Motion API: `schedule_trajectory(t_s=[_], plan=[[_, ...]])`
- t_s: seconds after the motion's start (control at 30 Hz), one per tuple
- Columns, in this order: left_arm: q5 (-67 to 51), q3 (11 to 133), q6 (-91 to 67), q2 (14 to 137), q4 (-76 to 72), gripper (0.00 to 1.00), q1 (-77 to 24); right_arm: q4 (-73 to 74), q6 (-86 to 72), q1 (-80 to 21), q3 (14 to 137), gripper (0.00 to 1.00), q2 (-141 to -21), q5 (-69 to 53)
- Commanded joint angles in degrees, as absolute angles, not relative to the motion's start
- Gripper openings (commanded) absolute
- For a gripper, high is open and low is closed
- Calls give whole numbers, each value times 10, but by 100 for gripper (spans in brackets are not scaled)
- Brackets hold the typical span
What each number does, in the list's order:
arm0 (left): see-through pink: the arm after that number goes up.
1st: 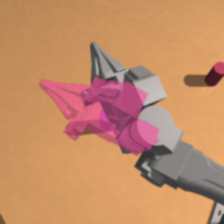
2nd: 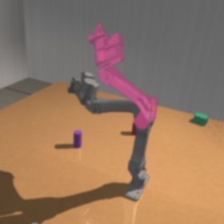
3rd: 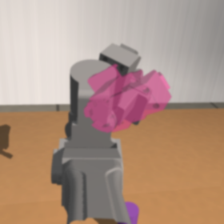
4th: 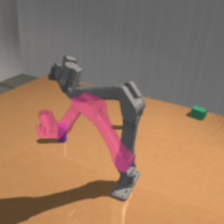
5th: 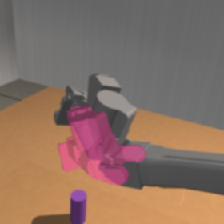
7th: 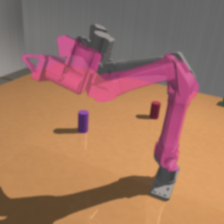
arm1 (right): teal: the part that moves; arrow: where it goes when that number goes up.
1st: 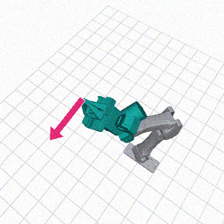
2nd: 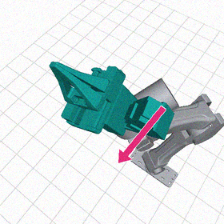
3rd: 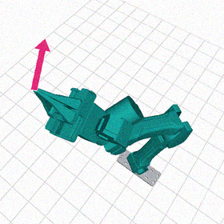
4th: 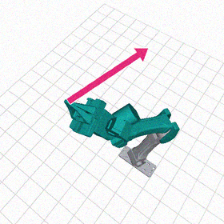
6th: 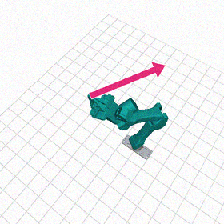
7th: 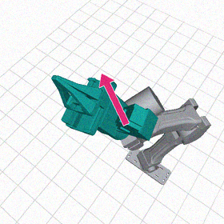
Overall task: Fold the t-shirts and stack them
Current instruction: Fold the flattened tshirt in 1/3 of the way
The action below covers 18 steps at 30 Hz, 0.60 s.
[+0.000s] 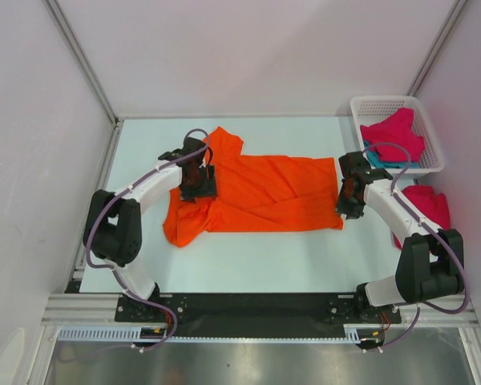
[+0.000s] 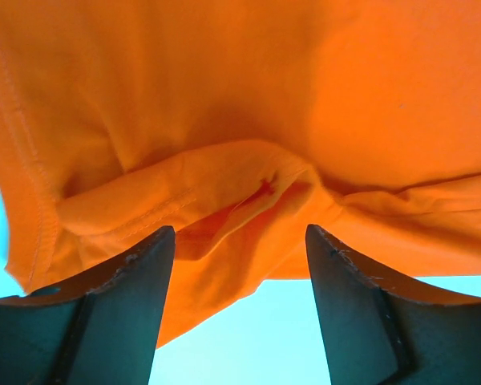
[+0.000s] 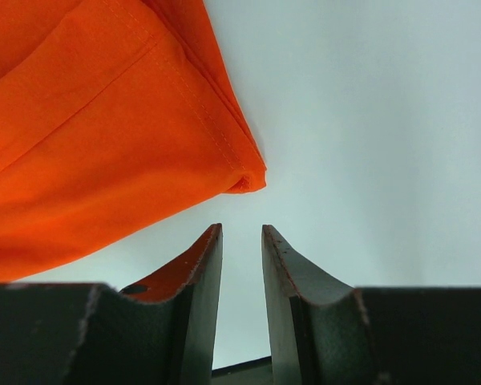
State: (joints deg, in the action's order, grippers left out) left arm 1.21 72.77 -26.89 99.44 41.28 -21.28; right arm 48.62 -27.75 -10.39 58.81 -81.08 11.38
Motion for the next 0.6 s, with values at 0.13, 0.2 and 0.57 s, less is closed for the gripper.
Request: schedule_trajectory(t_s=[0.13, 0.2, 0.57], plan=[[70, 656, -270, 902, 420, 72, -215, 488, -272, -107, 584, 31, -797, 120], [81, 629, -272, 883, 419, 72, -216, 487, -272, -108, 582, 31, -797, 120], [134, 599, -273, 914, 409, 71, -215, 475, -274, -116, 572, 31, -806, 117]])
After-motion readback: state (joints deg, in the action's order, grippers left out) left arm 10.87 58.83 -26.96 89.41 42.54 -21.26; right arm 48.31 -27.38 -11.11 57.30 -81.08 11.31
